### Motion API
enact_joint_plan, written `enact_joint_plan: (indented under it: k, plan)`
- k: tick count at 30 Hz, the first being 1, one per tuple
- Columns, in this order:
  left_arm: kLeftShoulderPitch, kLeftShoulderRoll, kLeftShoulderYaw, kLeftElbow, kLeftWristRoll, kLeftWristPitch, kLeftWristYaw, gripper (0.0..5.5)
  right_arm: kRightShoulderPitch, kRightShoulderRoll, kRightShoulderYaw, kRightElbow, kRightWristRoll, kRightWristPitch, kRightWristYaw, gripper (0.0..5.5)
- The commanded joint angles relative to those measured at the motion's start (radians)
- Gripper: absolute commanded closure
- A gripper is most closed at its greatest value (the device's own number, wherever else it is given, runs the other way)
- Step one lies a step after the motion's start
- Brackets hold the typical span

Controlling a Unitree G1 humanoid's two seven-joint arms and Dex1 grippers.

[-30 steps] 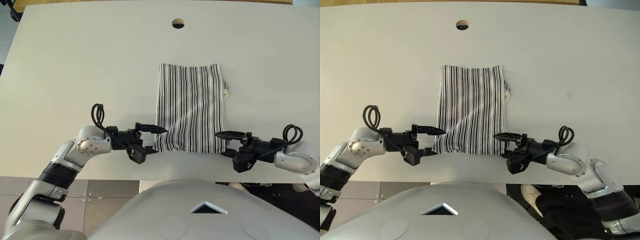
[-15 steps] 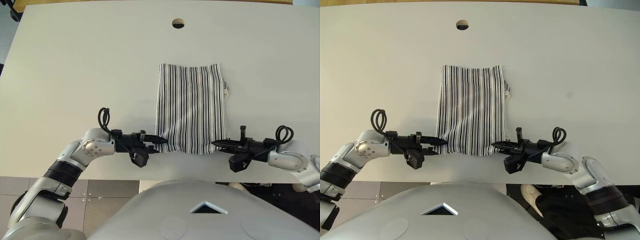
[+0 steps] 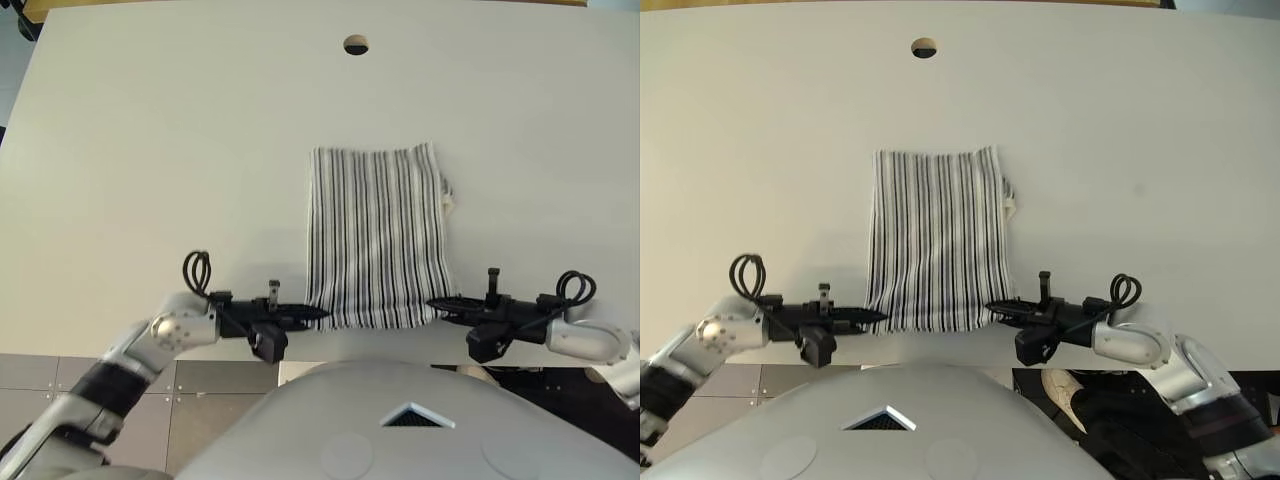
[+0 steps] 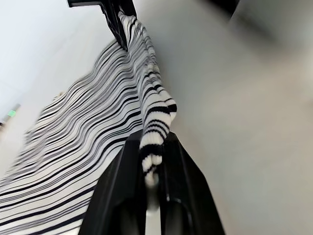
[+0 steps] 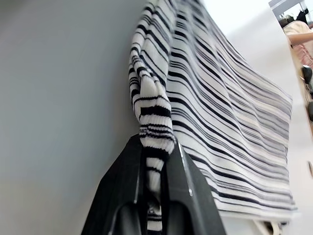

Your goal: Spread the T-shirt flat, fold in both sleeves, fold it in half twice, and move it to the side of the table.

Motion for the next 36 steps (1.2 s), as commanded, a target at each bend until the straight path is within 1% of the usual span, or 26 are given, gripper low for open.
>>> enact_joint_plan:
  k: [1, 5, 7, 9, 12, 14, 18, 22, 23, 26, 27, 29, 36]
  plan:
    - [0.025, 0.006, 0.059, -0.060, -0.062, 0.084, 0.016, 5.37, 0.017, -0.018, -0.037, -0.027, 0.099, 0.044, 0.026, 5.38]
    - [-0.080, -0.131, 0.141, -0.011, -0.079, 0.214, 0.099, 5.37, -0.078, 0.051, -0.048, 0.038, 0.212, 0.090, 0.043, 5.38]
    - [-0.131, -0.191, 0.174, 0.005, -0.088, 0.286, 0.132, 5.37, -0.135, 0.113, -0.042, 0.074, 0.263, 0.113, 0.038, 5.38]
    - [-0.172, -0.240, 0.195, 0.019, -0.081, 0.355, 0.154, 5.37, -0.226, 0.213, -0.051, 0.118, 0.289, 0.167, -0.007, 5.38]
    - [-0.235, -0.303, 0.229, 0.080, -0.042, 0.439, 0.204, 5.37, -0.360, 0.338, -0.063, 0.207, 0.199, 0.225, -0.109, 5.38]
    - [-0.280, -0.337, 0.245, 0.142, 0.006, 0.471, 0.247, 5.37, -0.422, 0.392, -0.052, 0.266, 0.143, 0.249, -0.147, 5.38]
    - [-0.333, -0.364, 0.244, 0.251, 0.107, 0.461, 0.296, 5.37, -0.515, 0.482, -0.035, 0.390, 0.031, 0.288, -0.232, 5.38]
    - [-0.390, -0.400, 0.232, 0.340, 0.173, 0.429, 0.332, 5.37, -0.568, 0.543, -0.020, 0.482, -0.058, 0.278, -0.311, 5.38]
    - [-0.407, -0.412, 0.226, 0.365, 0.183, 0.415, 0.336, 5.01, -0.581, 0.555, -0.020, 0.501, -0.077, 0.279, -0.334, 5.01]
    - [-0.439, -0.443, 0.223, 0.421, 0.199, 0.385, 0.348, 4.67, -0.609, 0.576, -0.021, 0.539, -0.116, 0.281, -0.379, 4.60]
    - [-0.452, -0.453, 0.231, 0.436, 0.205, 0.381, 0.368, 4.44, -0.617, 0.582, -0.020, 0.549, -0.122, 0.283, -0.388, 4.32]
    - [-0.475, -0.467, 0.249, 0.462, 0.214, 0.376, 0.408, 4.15, -0.630, 0.594, -0.017, 0.566, -0.130, 0.287, -0.407, 3.97]
    - [-0.537, -0.505, 0.303, 0.553, 0.249, 0.393, 0.557, 3.34, -0.700, 0.634, -0.013, 0.646, -0.137, 0.294, -0.438, 3.04]
